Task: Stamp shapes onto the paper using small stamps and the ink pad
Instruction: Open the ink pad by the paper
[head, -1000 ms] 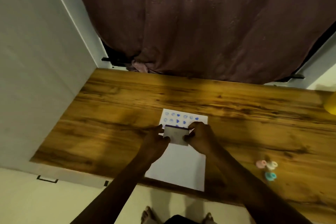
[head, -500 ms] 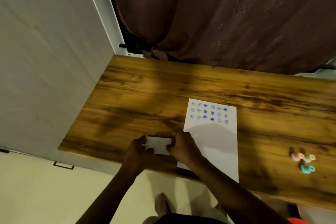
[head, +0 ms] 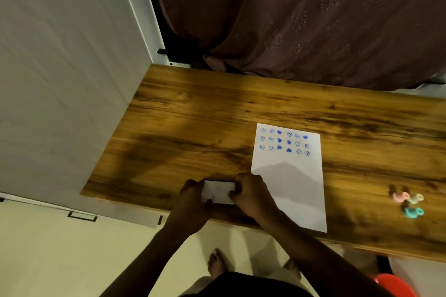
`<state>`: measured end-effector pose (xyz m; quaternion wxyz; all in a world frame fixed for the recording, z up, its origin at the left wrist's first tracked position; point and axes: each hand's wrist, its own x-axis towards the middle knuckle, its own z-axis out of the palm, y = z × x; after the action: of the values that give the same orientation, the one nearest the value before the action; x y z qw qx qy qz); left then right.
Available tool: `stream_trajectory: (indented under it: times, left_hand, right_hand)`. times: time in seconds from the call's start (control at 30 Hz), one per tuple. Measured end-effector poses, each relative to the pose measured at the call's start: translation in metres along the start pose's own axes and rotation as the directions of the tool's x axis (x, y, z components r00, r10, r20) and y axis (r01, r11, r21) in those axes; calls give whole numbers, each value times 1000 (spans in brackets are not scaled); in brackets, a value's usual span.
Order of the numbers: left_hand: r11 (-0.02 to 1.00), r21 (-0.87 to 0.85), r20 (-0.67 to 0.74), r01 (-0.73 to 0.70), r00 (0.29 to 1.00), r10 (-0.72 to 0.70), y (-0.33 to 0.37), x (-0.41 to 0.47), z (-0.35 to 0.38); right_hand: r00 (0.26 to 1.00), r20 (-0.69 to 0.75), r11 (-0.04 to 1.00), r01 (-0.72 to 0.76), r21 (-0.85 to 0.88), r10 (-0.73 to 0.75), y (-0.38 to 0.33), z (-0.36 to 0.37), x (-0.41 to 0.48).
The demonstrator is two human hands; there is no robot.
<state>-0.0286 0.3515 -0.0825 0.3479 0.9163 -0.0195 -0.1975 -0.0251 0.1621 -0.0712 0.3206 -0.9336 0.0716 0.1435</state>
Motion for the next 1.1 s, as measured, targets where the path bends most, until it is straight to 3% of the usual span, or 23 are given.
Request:
stream_trajectory:
  times: [0.13,0.27,0.4,0.7,0.9,1.1]
  left_hand:
    - [924,342,-100,-169,972,215,3,3,-9]
    - [805,453,14,-383,906,423,3,10,-13]
    - [754,495,146,-432,897,418,-1,16,-12]
    - [721,486,218,-495,867,448,3,31,-20]
    - [754,368,347,-544,833,432,8,49,-42]
    - [820,267,444,-507,819,362,24,69,-55]
  right_hand:
    - [1000,28,1000,-8,15,8,2,-4,0]
    - [999,36,1000,15,26,-16,6,-10,-1]
    - [998,51,999,24,34,-26,10,-10,-6]
    - [995,97,998,-11,66,4,13,-4,-10]
    - [999,44,997,1,79,-4,13,-2,-11]
    - [1000,25,991,12,130,-15,13,-1,-10]
